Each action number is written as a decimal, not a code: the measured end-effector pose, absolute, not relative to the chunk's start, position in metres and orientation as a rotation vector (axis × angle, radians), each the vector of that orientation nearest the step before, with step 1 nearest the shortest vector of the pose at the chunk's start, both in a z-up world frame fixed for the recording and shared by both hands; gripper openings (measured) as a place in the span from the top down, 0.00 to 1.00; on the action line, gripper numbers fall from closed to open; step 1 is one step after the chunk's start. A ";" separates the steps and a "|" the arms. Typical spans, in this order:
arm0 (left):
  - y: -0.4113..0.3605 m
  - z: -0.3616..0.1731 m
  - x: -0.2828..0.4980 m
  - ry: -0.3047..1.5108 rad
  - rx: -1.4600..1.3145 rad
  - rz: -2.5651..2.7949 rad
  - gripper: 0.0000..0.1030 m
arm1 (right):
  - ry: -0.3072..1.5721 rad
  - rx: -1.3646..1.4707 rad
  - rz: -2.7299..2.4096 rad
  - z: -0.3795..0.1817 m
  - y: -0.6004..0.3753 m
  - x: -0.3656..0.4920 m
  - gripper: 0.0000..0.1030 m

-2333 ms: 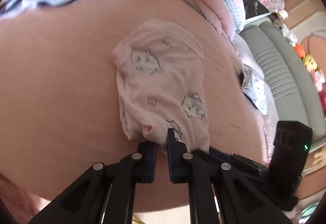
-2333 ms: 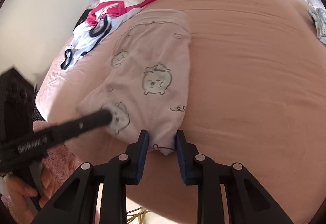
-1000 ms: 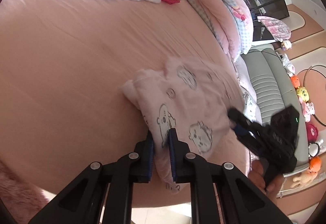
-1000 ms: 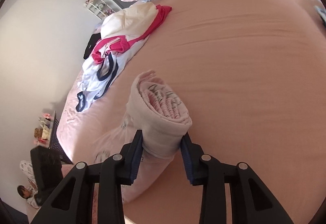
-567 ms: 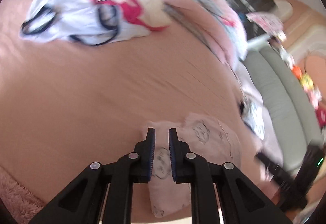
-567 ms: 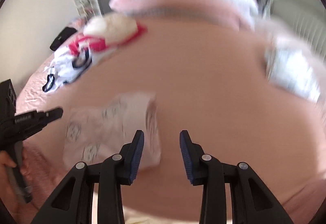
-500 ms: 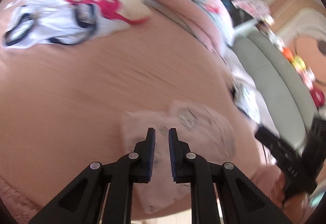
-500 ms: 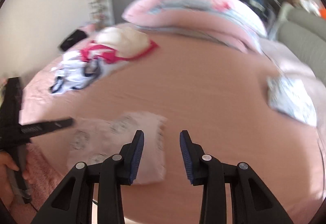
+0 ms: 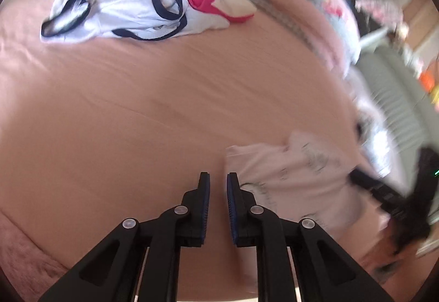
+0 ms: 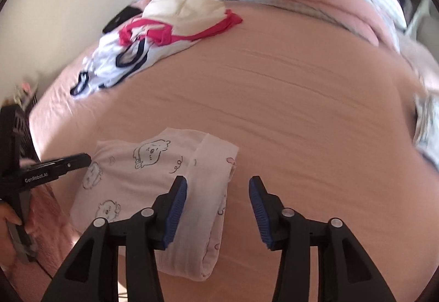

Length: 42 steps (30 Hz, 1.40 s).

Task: Fold clothes

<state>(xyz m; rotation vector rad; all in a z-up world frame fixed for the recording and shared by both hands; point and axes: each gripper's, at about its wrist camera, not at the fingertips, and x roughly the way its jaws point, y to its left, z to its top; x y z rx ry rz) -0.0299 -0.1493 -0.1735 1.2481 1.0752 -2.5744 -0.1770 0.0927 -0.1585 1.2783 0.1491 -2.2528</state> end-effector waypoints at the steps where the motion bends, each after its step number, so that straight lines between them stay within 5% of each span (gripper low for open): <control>1: -0.146 -0.174 -0.029 1.126 1.247 -2.586 0.85 | 0.094 1.289 -2.254 -0.160 0.098 -0.176 0.47; 5: -0.129 -0.185 -0.027 1.108 1.300 -2.554 0.45 | -0.081 1.298 -2.323 -0.154 0.113 -0.171 0.45; 7: -0.123 -0.183 -0.038 1.098 1.321 -2.550 0.44 | -0.140 1.311 -2.319 -0.154 0.115 -0.171 0.29; 16: -0.118 -0.194 -0.063 1.321 1.348 -2.576 0.38 | -0.199 1.524 -2.026 -0.210 0.100 -0.197 0.18; 20: -0.108 -0.198 -0.074 1.314 1.344 -2.609 0.45 | -0.075 1.506 -2.058 -0.209 0.086 -0.193 0.24; 22: -0.109 -0.201 -0.074 1.332 1.343 -2.593 0.70 | -0.144 1.516 -2.026 -0.209 0.089 -0.192 0.50; 23: -0.110 -0.202 -0.074 1.341 1.343 -2.584 0.83 | -0.193 1.524 -2.005 -0.209 0.092 -0.192 0.51; 29: -0.115 -0.210 -0.071 1.394 1.339 -2.531 0.85 | -0.251 1.535 -1.977 -0.219 0.091 -0.198 0.46; 35: -0.116 -0.211 -0.074 1.372 1.360 -2.522 0.85 | -0.066 1.459 -2.043 -0.216 0.074 -0.187 0.42; 42: -0.106 -0.194 -0.067 1.222 1.310 -2.626 0.88 | -0.052 1.476 -2.115 -0.199 0.071 -0.176 0.60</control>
